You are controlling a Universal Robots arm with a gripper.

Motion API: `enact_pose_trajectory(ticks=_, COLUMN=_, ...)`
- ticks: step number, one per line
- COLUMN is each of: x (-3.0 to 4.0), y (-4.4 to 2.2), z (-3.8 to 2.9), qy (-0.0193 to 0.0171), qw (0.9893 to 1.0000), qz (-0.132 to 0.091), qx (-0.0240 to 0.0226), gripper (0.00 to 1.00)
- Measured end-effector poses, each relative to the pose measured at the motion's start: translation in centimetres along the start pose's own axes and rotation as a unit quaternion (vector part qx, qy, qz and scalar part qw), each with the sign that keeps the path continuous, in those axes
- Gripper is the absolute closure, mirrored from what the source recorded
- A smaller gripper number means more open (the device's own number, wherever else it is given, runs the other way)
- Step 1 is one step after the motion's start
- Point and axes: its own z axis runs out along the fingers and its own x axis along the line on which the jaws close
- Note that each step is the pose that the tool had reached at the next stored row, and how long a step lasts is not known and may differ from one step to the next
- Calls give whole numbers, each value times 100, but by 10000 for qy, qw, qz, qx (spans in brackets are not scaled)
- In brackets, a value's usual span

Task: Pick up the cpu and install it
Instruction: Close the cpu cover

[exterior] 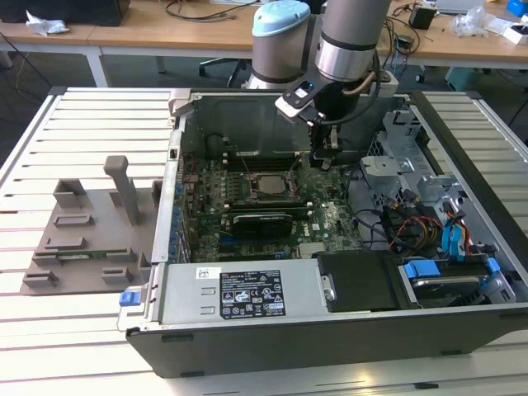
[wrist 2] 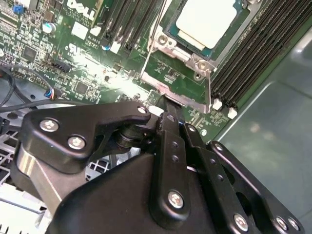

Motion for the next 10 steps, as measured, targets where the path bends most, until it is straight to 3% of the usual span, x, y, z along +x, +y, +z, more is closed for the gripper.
enact_pose_trajectory(ticks=10, x=3, y=-118, z=7, qy=0, qw=10000, qz=-1, qx=0, gripper=89)
